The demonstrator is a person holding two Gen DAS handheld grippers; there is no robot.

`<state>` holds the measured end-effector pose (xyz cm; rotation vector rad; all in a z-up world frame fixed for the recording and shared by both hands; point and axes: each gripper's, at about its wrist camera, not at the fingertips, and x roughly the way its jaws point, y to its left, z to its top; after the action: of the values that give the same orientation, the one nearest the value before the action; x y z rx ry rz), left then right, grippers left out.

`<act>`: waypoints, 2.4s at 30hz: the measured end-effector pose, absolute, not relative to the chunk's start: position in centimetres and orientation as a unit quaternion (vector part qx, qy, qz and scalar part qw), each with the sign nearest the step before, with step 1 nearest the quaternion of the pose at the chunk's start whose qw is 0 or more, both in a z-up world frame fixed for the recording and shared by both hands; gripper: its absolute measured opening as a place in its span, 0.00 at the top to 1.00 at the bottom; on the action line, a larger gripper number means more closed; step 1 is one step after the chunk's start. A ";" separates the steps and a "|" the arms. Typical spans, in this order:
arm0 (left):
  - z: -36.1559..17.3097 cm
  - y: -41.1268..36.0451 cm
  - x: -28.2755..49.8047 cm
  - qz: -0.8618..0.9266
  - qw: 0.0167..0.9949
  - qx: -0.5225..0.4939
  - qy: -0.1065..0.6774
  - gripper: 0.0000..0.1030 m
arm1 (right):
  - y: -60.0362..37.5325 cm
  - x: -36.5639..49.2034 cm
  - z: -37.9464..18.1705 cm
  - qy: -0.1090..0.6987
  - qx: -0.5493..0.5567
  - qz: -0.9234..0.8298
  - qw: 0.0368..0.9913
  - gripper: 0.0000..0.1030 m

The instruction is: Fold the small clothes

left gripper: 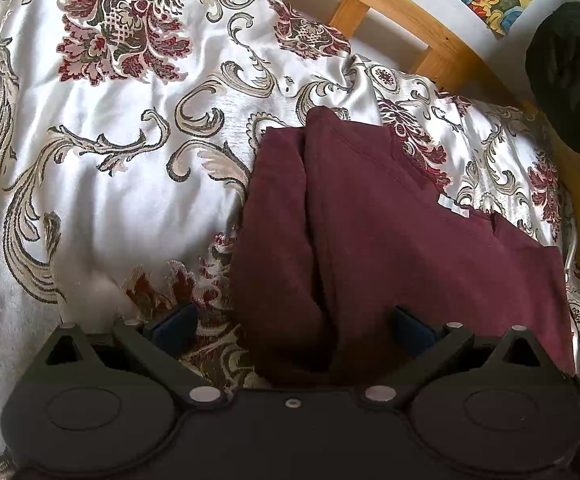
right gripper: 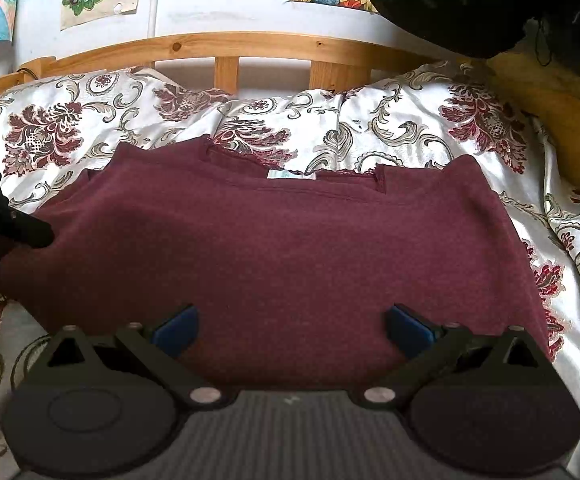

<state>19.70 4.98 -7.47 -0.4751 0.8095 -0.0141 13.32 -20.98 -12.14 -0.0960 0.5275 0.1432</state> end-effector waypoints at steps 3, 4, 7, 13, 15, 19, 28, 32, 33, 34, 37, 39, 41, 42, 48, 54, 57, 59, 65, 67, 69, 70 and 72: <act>-7.5 5.0 19.7 -0.007 0.892 -0.229 0.390 0.01 | -21.0 13.3 -12.2 0.260 -0.048 0.071 0.962 0.01; -7.5 5.0 19.7 -0.007 0.892 -0.229 0.390 0.01 | -21.0 13.3 -12.2 0.260 -0.048 0.071 0.962 0.01; -7.5 5.0 19.7 -0.007 0.892 -0.229 0.390 0.01 | -21.0 13.3 -12.2 0.260 -0.048 0.071 0.962 0.01; -7.5 5.0 19.7 -0.007 0.892 -0.229 0.390 0.01 | -21.0 13.3 -12.2 0.260 -0.049 0.070 0.962 0.01; -7.5 5.0 19.7 -0.008 0.891 -0.230 0.391 0.01 | -21.0 13.3 -12.2 0.260 -0.049 0.070 0.962 0.01; -7.5 5.0 19.7 -0.008 0.892 -0.229 0.390 0.01 | -21.0 13.3 -12.2 0.260 -0.049 0.070 0.962 0.01; -7.6 5.0 19.7 -0.011 0.894 -0.223 0.389 0.01 | -21.0 13.3 -12.2 0.260 -0.050 0.069 0.962 0.01; -7.6 5.0 19.6 -0.011 0.894 -0.223 0.390 0.01 | -21.0 13.3 -12.2 0.260 -0.050 0.069 0.962 0.01; -7.6 4.9 19.6 -0.011 0.894 -0.223 0.390 0.01 | -21.0 13.3 -12.2 0.260 -0.050 0.069 0.962 0.01; -7.6 4.9 19.7 -0.012 0.893 -0.223 0.390 0.01 | -21.0 13.3 -12.2 0.260 -0.049 0.069 0.962 0.01; -7.7 5.1 20.2 -0.019 0.893 -0.216 0.394 0.01 | -21.0 13.2 -12.2 0.259 -0.048 0.069 0.962 0.01; -7.7 5.2 20.8 -0.022 0.894 -0.215 0.394 0.01 | -21.1 13.2 -12.2 0.259 -0.047 0.070 0.962 0.01; -7.8 5.2 21.4 -0.022 0.894 -0.214 0.394 0.01 | -21.1 13.3 -12.2 0.260 -0.046 0.070 0.962 0.01; -7.8 5.2 21.6 -0.023 0.894 -0.211 0.395 0.01 | -21.1 13.3 -12.2 0.260 -0.045 0.070 0.962 0.01; -7.8 4.7 22.5 -0.016 0.895 -0.196 0.401 0.01 | -21.2 13.2 -12.1 0.260 -0.039 0.072 0.962 0.01; -7.7 4.6 22.5 -0.015 0.894 -0.190 0.405 0.01 | -21.3 13.3 -12.2 0.261 -0.036 0.072 0.962 0.01; -7.6 4.7 22.7 -0.016 0.892 -0.193 0.409 0.01 | -21.2 13.2 -12.2 0.261 -0.036 0.072 0.962 0.01; -7.6 4.8 22.7 -0.016 0.891 -0.197 0.410 0.01 | -21.2 13.2 -12.2 0.261 -0.036 0.072 0.962 0.01; -7.6 4.4 22.6 -0.047 0.887 -0.211 0.407 0.01 | -21.3 13.2 -12.2 0.261 -0.036 0.072 0.962 0.01; -7.6 4.1 22.7 -0.052 0.887 -0.207 0.409 0.01 | -21.3 13.2 -12.2 0.261 -0.036 0.072 0.962 0.01; -7.6 3.9 22.7 -0.055 0.887 -0.205 0.409 0.01 | -21.3 13.2 -12.2 0.261 -0.036 0.072 0.962 0.01; -7.6 3.9 22.7 -0.055 0.888 -0.202 0.410 0.01 | -21.3 13.2 -12.2 0.261 -0.037 0.072 0.962 0.01; -7.5 3.8 22.7 -0.049 0.889 -0.196 0.412 0.05 | -21.3 13.2 -12.2 0.261 -0.037 0.072 0.962 0.01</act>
<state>22.65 3.76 -7.47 -0.4069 0.8553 -0.1019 13.24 -21.28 -12.16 -0.0741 0.5278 0.1455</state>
